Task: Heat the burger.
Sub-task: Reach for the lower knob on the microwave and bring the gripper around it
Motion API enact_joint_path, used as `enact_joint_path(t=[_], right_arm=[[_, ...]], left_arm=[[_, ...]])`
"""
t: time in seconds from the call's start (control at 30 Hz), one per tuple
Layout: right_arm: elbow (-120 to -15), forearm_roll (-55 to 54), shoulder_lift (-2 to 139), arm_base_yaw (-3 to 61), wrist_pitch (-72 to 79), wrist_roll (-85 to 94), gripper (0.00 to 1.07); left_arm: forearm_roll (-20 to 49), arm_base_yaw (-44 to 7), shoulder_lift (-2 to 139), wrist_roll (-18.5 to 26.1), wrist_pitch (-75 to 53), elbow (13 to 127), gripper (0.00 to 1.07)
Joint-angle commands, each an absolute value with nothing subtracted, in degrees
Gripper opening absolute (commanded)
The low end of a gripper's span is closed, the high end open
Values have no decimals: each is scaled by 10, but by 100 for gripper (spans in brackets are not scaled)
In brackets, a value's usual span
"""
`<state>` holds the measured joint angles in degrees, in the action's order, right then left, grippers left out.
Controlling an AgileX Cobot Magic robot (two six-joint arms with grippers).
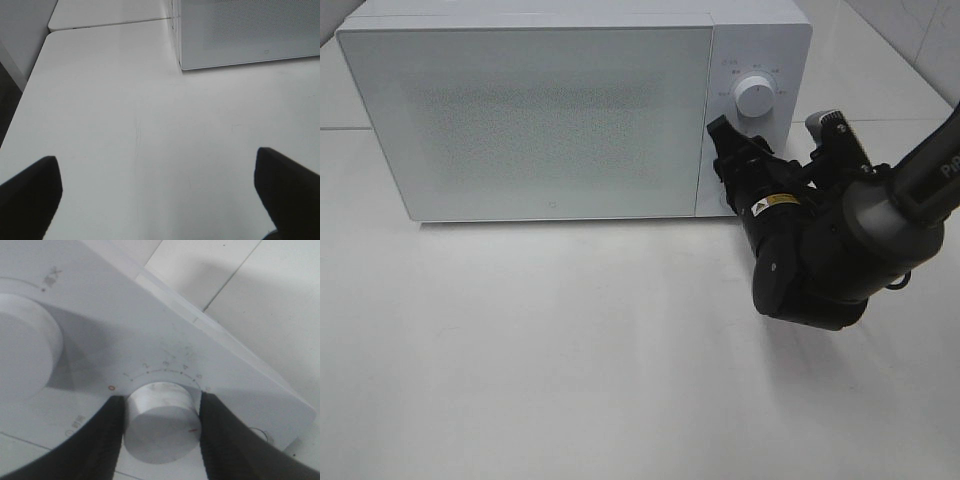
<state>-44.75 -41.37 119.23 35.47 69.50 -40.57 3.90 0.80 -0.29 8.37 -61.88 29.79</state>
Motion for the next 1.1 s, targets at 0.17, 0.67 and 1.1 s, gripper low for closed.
enact_joint_path(t=[0.17,0.67,1.1], right_arm=[[-474,-248,1187,362,801,-543,12],[-474,-233,1187,362,801,-754,13],[-474,-240,1187,362,800,-769,17]], left_arm=[[38,9,-12,83,-613,296,98],[38,9,-12,83,-613,296,98],[38,9,-12,83,-613,296,98]])
